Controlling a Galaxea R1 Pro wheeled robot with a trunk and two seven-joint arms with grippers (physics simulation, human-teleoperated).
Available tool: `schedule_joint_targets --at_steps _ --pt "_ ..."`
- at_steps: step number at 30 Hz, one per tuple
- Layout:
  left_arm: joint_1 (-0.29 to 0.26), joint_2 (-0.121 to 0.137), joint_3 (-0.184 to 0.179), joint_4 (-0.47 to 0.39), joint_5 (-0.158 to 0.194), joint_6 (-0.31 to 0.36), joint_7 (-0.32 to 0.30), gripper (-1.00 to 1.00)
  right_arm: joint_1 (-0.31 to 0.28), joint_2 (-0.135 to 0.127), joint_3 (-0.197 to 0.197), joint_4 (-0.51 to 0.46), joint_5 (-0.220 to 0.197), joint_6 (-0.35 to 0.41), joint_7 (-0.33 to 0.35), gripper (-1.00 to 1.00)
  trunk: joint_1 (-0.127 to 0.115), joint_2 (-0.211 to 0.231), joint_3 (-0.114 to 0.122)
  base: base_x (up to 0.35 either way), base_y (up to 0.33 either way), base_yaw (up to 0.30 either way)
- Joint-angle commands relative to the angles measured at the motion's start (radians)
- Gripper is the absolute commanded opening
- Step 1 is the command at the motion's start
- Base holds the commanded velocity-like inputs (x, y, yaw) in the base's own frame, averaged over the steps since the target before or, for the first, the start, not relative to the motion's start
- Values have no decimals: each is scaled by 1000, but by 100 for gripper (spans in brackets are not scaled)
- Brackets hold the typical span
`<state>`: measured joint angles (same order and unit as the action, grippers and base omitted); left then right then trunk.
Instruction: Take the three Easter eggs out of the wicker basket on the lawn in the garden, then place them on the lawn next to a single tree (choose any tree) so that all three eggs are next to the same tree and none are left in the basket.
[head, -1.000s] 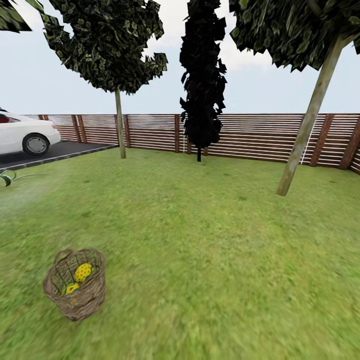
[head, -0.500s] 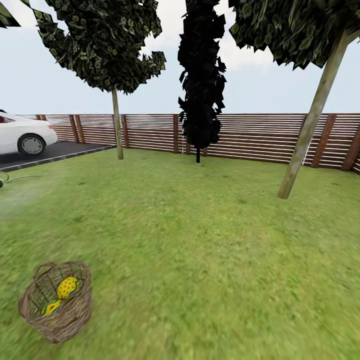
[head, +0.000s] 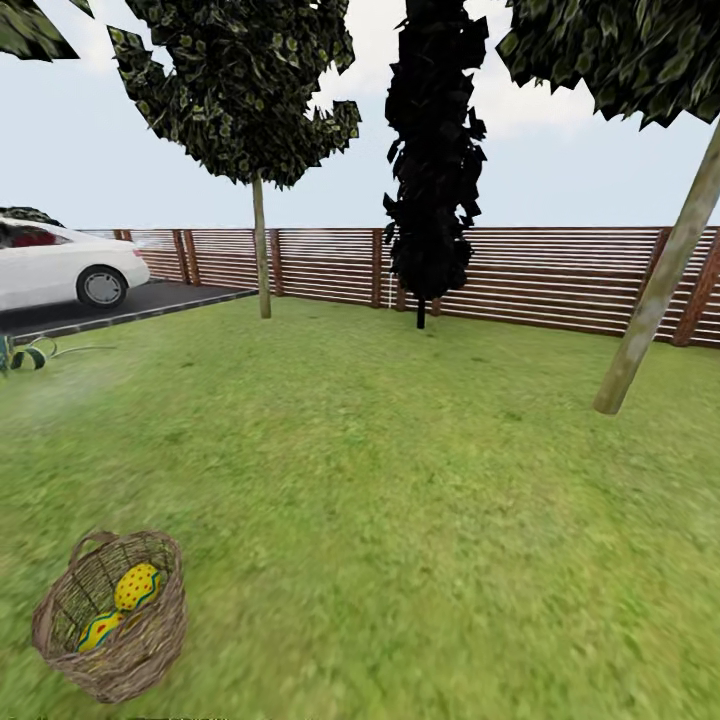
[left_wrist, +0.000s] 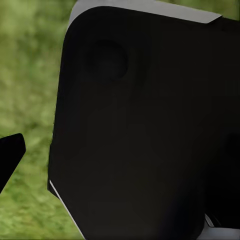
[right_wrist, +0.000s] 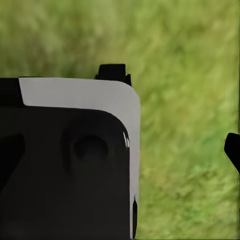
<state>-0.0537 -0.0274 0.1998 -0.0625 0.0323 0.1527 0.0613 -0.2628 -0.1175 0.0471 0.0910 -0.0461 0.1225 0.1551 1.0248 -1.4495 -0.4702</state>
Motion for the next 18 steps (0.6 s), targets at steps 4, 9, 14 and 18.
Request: schedule_joint_targets --at_steps 4,9,14,18 --pt "0 3 10 -4 6 7 4 100 -1 -4 4 1 4 0 3 100 0 -1 -1 34 -18 94" --pt "0 -13 9 2 7 11 11 100 -1 1 -4 -2 -2 6 3 100 0 -1 -1 3 -2 10" --pt "-15 19 62 -446 106 283 19 100 -1 -28 -10 -255 -11 226 7 100 0 -1 -1 0 0 1" --pt "-119 46 66 -731 133 756 0 100 -5 -25 18 -988 21 844 -1 100 0 -1 -1 0 0 0"
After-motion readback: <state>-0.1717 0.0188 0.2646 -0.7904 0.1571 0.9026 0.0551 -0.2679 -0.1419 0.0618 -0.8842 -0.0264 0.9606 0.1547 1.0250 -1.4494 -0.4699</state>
